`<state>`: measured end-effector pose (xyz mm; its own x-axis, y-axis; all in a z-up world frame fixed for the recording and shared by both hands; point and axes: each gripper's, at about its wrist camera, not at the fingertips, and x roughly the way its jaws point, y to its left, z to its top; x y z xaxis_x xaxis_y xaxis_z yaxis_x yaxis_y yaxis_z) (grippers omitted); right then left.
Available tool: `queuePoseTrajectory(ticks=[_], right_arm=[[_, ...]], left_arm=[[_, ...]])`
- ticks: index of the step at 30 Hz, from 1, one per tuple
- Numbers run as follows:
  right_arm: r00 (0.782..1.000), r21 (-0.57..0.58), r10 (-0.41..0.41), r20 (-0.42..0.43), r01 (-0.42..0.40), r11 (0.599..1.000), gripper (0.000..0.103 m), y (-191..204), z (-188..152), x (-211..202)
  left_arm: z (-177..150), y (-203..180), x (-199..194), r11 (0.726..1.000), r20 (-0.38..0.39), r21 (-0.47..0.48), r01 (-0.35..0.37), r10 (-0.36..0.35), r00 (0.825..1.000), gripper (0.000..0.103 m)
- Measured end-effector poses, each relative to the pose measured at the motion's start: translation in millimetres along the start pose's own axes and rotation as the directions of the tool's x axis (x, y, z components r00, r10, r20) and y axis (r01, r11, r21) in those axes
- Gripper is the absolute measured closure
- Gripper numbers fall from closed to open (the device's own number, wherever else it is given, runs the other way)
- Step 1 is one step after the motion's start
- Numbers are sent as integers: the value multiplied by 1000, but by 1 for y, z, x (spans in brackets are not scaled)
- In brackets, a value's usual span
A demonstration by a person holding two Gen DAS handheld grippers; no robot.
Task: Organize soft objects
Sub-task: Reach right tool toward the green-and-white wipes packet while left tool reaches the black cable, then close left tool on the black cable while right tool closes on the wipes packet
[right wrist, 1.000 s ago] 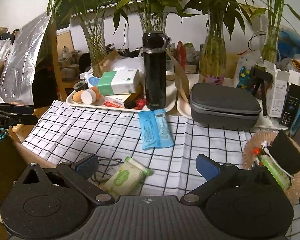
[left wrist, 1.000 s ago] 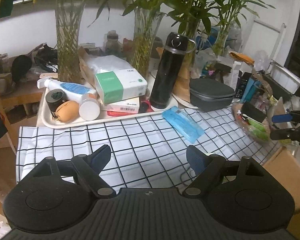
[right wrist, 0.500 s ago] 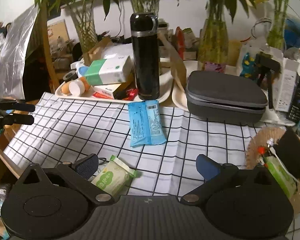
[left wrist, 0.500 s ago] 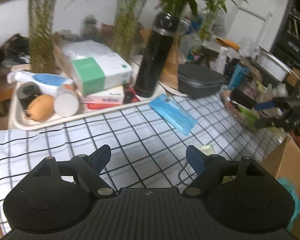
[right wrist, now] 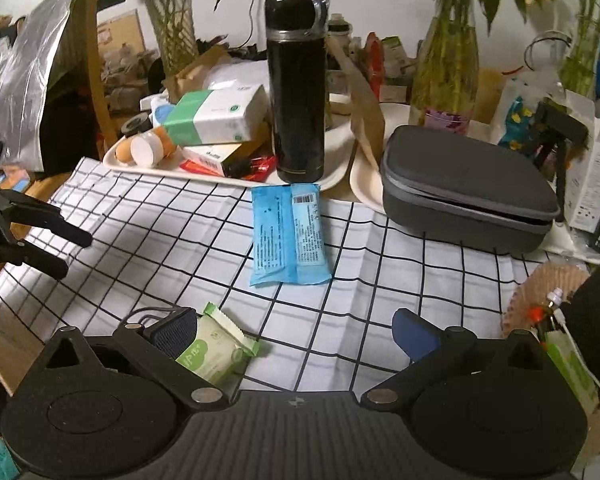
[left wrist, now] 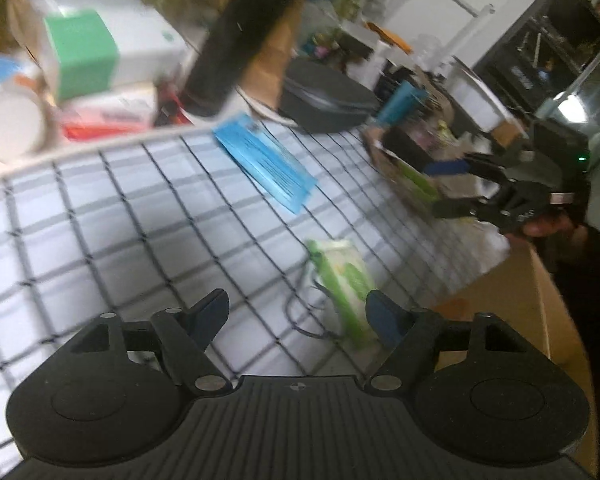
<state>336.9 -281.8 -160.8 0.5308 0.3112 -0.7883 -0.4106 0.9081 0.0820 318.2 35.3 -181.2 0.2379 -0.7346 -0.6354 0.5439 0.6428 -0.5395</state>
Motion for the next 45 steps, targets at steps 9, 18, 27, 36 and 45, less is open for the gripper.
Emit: queuePoseTrajectory(ticks=[9,18,27,36,45], right_arm=[[1000,-27,24,2,-24,999,0,3,6,3],[999,-50,34,-20,-35,998,0,8,4,11],[998,-63,48,-45,-51,997,0,11,1,17],[991,-38,84,-102,-89,995,0,7,-5,36],[922,124,314,-225,-292,948,16,0,-7,67]], left_arm=[[2,14,33,982,-86,-96,161,-170,982,50],[4,25,58,961,-143,-177,212,-238,961,60],[3,35,77,951,-162,-236,201,-242,957,86],[12,28,56,976,-62,-178,125,-138,988,99],[27,30,18,979,68,-202,1,13,998,99]])
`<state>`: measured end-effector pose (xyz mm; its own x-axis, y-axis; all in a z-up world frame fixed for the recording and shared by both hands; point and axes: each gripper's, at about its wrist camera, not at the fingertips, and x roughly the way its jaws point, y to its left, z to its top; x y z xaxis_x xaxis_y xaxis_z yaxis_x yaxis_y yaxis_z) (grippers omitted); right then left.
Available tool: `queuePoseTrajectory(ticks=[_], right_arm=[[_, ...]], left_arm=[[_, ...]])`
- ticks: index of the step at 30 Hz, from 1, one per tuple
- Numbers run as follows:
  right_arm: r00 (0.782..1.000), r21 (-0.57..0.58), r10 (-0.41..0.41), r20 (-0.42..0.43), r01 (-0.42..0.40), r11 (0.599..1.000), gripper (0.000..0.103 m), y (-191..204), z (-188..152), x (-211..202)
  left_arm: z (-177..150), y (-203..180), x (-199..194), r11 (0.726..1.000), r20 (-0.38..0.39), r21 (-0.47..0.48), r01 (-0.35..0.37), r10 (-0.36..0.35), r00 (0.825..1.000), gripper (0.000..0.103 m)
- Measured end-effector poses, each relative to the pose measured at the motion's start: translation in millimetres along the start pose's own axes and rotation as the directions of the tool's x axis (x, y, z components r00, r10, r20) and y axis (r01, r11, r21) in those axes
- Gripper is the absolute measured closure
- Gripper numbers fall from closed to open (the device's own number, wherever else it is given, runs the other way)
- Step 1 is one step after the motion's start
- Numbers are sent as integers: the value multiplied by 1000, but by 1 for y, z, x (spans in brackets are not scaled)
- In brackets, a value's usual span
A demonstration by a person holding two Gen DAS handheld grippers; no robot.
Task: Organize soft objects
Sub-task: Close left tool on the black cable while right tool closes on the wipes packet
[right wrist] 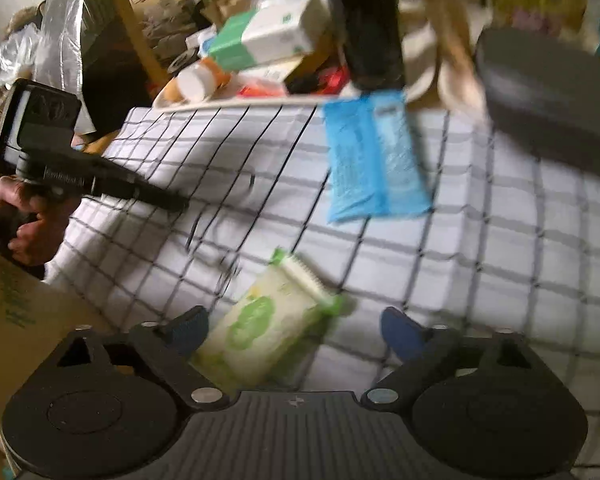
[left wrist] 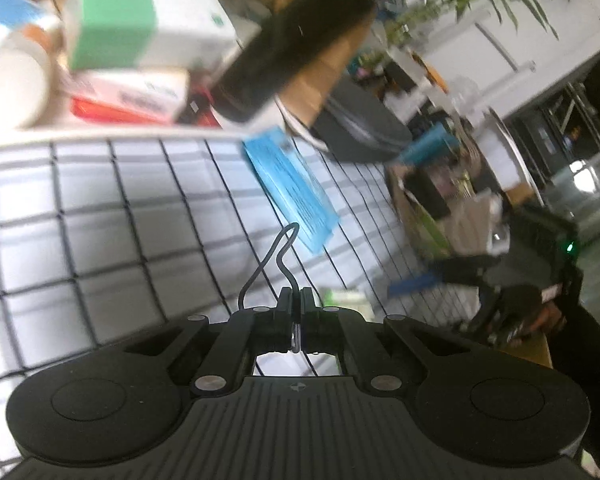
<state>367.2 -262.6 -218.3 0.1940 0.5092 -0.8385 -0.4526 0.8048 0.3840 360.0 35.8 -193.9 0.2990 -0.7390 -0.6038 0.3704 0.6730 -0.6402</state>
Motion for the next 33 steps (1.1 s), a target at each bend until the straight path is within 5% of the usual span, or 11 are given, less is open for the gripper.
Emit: queuePoseTrajectory(ticks=[5,10,19,22,27,33], right_arm=[[993,34,74,-96,-71,997,27,-2,3,24],[988,-1,97,-117,-98,995,28,7,11,40],[996,-258,8,-90,-31,966,30,46,22,61],[997,-310,-17,-70,-5,951,38,49,23,64],[995,-426,-88,-47,60,903,41,54,21,62],[956,-575,-288,49,263,775,43,57,17,51]], left_arm=[[8,-3,-15,1000,64,4,-29,29,998,99],[9,-5,-12,999,49,19,-39,38,998,99],[7,-1,-14,998,51,28,-59,57,997,99],[7,-2,-13,997,46,36,-64,63,997,99],[6,-4,-12,997,42,45,-67,65,997,99],[7,-3,-15,996,54,45,-76,73,996,99]])
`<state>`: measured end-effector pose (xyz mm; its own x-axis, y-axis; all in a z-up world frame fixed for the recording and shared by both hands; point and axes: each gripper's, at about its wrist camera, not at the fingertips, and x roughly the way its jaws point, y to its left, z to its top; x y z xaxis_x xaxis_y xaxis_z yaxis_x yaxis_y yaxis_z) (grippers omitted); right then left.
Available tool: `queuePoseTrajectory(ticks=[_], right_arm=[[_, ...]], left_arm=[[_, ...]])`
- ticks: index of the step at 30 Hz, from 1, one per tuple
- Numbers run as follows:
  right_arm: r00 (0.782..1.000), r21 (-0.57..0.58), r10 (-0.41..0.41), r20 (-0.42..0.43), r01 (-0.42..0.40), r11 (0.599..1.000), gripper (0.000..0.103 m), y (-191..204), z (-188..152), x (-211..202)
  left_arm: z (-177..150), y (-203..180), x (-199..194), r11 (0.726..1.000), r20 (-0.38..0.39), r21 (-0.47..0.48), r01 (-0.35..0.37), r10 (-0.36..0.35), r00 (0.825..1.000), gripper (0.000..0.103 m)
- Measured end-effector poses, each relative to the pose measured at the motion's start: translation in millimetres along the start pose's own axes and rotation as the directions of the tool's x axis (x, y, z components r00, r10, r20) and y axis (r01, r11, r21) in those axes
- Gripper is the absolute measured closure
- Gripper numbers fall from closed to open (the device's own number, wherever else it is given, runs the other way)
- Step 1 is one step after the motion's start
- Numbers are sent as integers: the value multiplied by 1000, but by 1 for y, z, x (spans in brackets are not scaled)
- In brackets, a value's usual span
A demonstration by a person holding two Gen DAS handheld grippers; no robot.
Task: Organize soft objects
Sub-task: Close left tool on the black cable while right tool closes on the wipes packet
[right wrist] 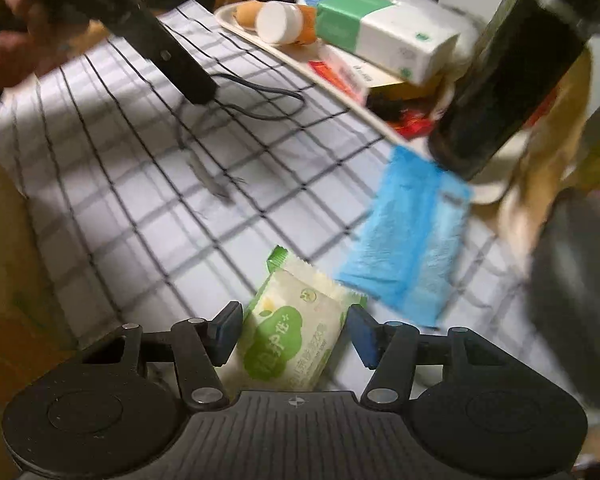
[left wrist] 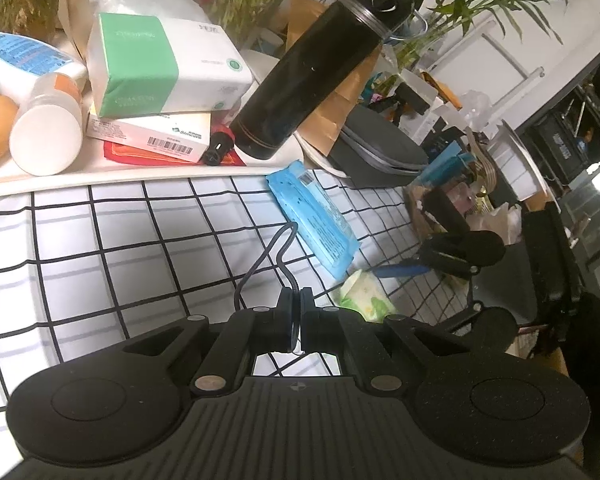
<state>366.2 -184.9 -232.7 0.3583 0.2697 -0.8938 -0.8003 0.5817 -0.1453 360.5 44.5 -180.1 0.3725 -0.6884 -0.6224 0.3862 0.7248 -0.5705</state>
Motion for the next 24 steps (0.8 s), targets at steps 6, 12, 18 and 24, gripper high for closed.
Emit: queuePoseTrajectory(ticks=[6,12,18,24], right_arm=[[999,184,37,-38,-29,983,32,-22,-9,3],[996,225,39,-81,-20,974,32,-23,-18,9],[995,236,23,-98,1,972,44,-26,-21,5],[996,223,-1,-91,21,975,50,-19,-21,1]], left_arm=[[0,-2,-1,1000,5,9,-8,8,1000,99],[0,-2,-3,1000,18,12,-16,15,1000,99],[1,-3,-6,1000,38,5,-31,31,999,99],[2,-9,-14,998,66,9,-59,58,996,99]])
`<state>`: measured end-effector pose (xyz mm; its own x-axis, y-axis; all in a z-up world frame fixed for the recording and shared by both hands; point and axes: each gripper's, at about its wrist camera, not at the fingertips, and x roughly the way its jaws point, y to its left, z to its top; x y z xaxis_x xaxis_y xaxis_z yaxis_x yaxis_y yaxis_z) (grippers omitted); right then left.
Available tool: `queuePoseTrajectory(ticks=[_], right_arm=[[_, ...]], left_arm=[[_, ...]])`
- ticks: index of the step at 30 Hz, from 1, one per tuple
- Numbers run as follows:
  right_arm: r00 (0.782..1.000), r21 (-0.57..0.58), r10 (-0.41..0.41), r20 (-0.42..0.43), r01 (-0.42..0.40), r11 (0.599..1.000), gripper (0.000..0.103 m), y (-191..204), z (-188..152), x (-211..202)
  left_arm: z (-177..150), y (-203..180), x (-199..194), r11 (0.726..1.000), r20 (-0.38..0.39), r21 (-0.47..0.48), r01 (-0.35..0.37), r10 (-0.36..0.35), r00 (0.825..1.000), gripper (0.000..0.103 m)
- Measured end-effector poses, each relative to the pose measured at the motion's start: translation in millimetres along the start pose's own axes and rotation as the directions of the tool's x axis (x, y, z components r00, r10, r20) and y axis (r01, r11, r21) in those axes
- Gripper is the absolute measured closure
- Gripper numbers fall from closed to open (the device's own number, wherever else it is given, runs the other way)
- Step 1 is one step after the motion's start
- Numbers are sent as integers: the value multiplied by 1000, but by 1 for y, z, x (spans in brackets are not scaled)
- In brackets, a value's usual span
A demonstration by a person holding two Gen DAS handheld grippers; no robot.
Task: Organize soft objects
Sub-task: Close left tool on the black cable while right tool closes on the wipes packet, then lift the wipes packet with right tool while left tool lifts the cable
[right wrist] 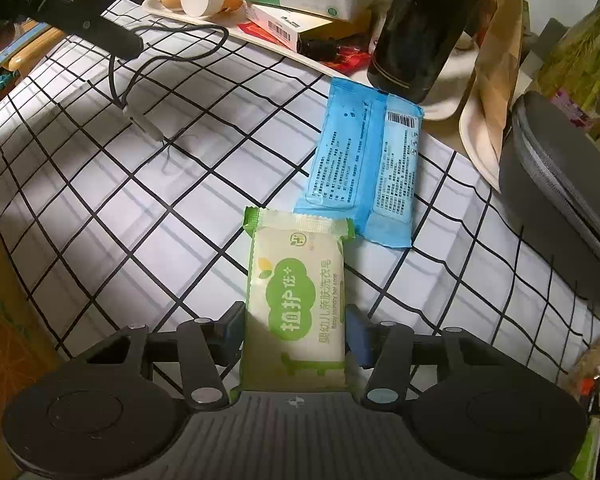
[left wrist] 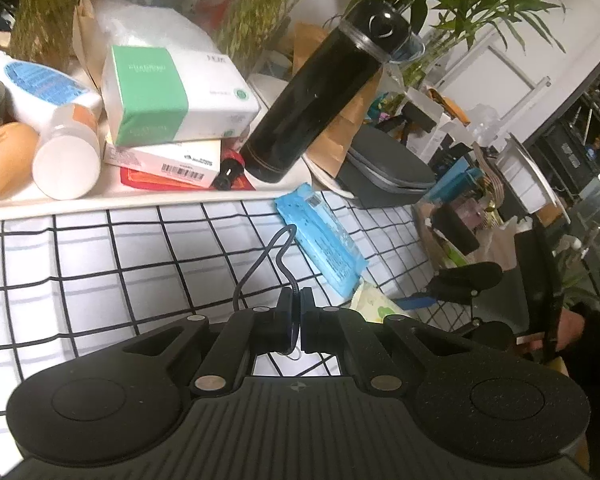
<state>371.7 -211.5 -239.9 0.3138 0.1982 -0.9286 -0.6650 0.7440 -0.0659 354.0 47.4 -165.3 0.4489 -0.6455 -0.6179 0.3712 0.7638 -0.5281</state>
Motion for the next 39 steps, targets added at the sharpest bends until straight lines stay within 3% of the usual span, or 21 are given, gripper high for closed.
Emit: queuePoseTrajectory(ticks=[6,14,27,32,39], right_arm=[[999,15,-27,17,27,1000,52,-2,-1,-6],[991,42,-65,120,61,997,52,-7,3,-50],[958,66,-132,256,119,991,52,10,-6,-113],[940,101,-118,320,90,991,52,19,-14,-138],[916,124,-99,388,55,991,52,30,-26,-165]], left_arm=[[2,-7,-18,999,65,-1,-37,37,997,99],[3,-19,-37,997,130,8,-79,77,988,99],[-10,-57,-74,973,244,52,-223,204,948,99],[-16,-83,-89,959,254,123,-255,218,942,99],[-18,-116,-124,968,274,129,-215,174,946,99]])
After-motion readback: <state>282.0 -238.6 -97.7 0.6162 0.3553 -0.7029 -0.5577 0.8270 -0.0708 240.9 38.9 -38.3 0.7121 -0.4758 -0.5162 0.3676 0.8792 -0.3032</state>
